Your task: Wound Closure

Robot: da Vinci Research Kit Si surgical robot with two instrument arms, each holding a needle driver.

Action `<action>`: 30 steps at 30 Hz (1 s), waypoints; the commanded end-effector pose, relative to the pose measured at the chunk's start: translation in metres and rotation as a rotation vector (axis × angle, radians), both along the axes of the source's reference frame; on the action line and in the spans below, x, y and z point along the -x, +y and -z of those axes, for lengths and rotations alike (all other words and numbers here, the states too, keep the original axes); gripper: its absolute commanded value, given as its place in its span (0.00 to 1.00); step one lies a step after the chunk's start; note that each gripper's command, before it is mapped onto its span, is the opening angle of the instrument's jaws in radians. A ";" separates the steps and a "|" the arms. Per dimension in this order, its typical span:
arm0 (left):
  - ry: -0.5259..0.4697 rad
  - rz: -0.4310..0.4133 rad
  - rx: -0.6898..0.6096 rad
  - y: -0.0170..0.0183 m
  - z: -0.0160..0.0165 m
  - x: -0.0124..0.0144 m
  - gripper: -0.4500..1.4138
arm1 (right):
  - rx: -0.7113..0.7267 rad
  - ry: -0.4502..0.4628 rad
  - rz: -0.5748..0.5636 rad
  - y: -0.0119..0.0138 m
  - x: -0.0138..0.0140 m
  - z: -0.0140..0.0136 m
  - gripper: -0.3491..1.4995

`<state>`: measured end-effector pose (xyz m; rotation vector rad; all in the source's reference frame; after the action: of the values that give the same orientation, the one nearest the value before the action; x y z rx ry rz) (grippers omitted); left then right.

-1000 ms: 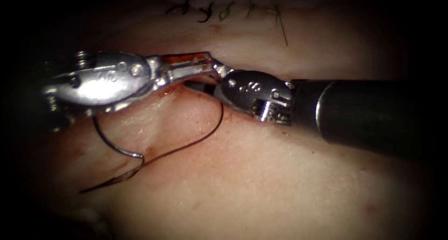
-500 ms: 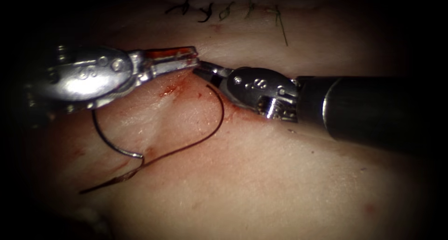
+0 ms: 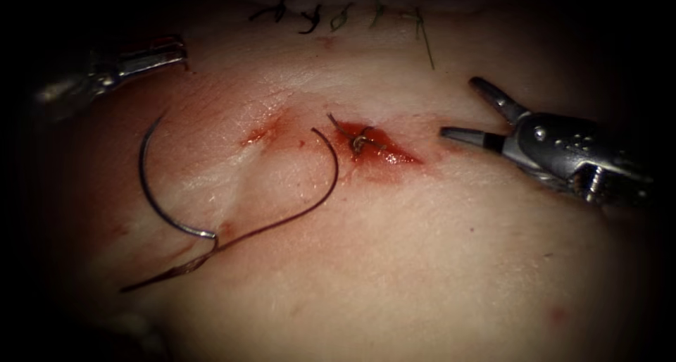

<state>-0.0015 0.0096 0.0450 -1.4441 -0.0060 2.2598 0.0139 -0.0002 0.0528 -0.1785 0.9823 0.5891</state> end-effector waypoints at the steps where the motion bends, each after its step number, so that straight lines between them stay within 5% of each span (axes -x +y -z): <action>1: 0.005 0.007 0.000 0.0002 -0.0009 -0.0001 0.00 | -0.011 -0.021 -0.011 -0.0007 0.0026 -0.0002 0.99; 3: 0.010 0.021 0.006 0.0013 -0.0021 -0.0018 0.00 | -0.007 -0.036 -0.026 -0.0016 0.0057 0.0002 0.99; 8: 0.036 0.036 0.022 0.0025 -0.0048 -0.0031 0.00 | -0.003 -0.048 -0.040 -0.0031 0.0072 -0.0003 0.99; 30: 0.066 0.013 0.018 0.0019 -0.0166 -0.0029 0.00 | -0.018 -0.022 -0.001 -0.0054 0.0008 -0.0016 0.99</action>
<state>0.0019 0.0116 0.0609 -1.3769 0.0476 2.2978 0.0122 -0.0051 0.0537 -0.1752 0.9511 0.5993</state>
